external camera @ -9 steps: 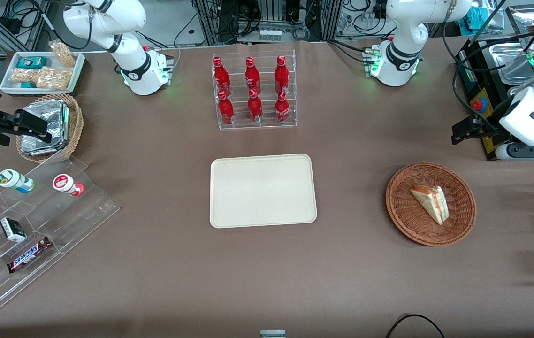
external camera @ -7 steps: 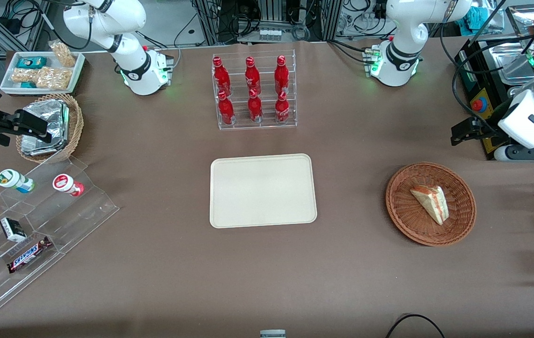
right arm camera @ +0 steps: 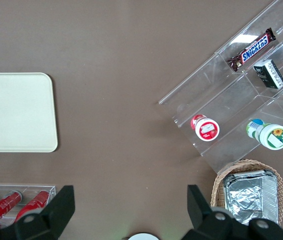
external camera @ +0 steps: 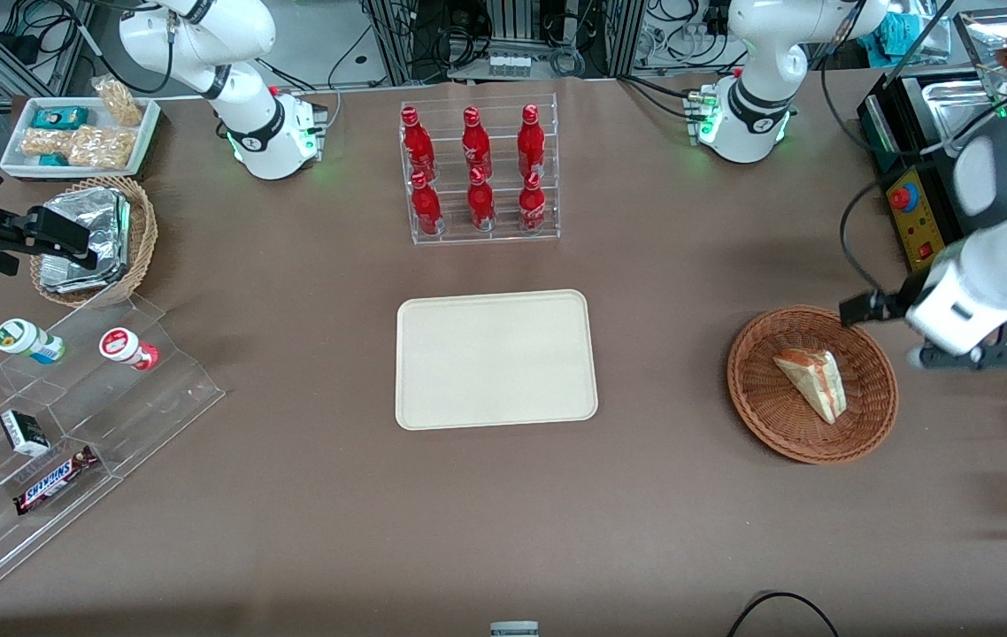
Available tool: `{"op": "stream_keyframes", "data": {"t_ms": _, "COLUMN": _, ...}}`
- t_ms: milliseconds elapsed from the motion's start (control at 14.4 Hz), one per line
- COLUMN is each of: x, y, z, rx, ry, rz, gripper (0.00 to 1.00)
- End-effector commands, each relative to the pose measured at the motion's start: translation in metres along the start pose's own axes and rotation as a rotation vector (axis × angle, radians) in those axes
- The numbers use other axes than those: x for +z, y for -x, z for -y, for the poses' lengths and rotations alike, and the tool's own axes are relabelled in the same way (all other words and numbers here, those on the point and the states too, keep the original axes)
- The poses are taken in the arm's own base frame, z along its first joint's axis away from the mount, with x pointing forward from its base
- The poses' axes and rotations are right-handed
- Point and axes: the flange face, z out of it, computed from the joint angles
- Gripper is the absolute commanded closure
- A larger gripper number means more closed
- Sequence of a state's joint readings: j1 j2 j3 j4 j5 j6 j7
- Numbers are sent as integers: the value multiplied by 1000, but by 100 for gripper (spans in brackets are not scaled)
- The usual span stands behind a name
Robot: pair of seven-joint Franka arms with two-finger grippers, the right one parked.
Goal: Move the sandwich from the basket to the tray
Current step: 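Move the left gripper down over the sandwich in the wicker basket, then close the left gripper on the sandwich wedge and lift it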
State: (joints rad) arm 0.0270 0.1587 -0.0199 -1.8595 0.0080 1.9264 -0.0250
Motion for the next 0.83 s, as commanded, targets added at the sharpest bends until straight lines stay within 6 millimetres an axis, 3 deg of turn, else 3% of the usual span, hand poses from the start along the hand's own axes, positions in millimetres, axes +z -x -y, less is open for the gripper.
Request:
{"op": "stream_keyframes", "data": {"t_ms": 0, "x": 59, "y": 9, "z": 27, "rx": -52, "ry": 9, "rz": -73, "gripper": 0}}
{"op": "stream_keyframes", "data": {"t_ms": 208, "x": 95, "y": 9, "z": 24, "rx": -352, "ry": 55, "rz": -118, "gripper": 0}}
{"op": "stream_keyframes", "data": {"t_ms": 417, "x": 115, "y": -2, "z": 1, "rx": -653, "ry": 84, "rz": -136, "gripper": 0}}
{"op": "stream_keyframes", "data": {"t_ms": 764, "x": 160, "y": -4, "z": 1, "rx": -703, "ry": 60, "rz": -88, "gripper": 0}}
